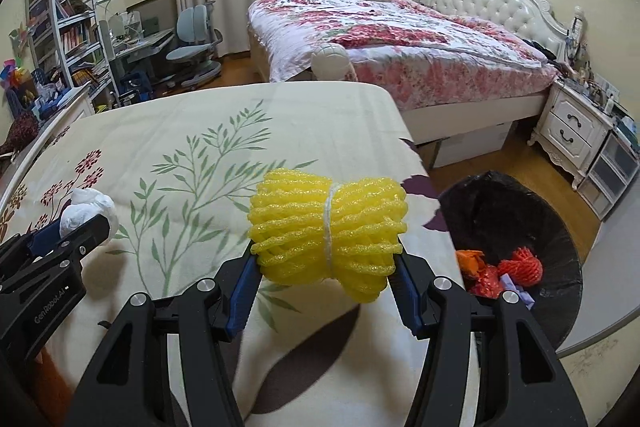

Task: Collect trash
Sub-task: 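Carry the tissue and yellow foam net with both grippers over the bin, then open both grippers over the bin, dropping the tissue and foam net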

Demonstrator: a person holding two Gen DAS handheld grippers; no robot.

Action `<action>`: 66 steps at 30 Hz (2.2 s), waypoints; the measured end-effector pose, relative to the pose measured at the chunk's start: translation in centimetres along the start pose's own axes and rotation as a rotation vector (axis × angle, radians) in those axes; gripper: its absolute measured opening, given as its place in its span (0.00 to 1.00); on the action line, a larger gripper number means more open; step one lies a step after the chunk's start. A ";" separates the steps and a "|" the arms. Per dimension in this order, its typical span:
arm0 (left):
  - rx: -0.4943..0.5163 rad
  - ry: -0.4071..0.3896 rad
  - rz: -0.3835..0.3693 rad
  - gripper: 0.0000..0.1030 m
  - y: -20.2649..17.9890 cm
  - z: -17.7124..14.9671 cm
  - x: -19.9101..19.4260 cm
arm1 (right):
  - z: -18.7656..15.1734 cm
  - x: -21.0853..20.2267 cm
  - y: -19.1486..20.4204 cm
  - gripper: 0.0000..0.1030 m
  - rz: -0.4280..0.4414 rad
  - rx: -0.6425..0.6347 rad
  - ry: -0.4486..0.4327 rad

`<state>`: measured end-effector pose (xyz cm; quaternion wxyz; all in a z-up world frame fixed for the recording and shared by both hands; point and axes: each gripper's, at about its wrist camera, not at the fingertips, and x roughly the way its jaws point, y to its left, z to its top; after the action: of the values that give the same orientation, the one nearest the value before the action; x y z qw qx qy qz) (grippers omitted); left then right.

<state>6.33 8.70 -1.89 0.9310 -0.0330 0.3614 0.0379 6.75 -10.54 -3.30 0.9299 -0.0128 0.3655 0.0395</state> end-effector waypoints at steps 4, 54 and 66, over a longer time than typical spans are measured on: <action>0.036 -0.005 -0.044 0.41 -2.7 0.1 -0.1 | -0.2 -0.5 -2.9 0.56 -0.047 0.041 -0.011; 0.344 -0.010 -0.253 0.53 -26.6 1.5 5.7 | -1.9 3.6 -21.2 0.68 -0.339 0.337 0.008; 0.332 -0.022 -0.243 0.79 -26.0 1.6 5.1 | -1.8 2.4 -21.9 0.74 -0.382 0.353 -0.012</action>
<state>13.58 -16.81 -3.30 0.9254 0.0780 0.3457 -0.1345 9.06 -32.26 -6.36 0.9104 0.0811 0.3522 -0.2014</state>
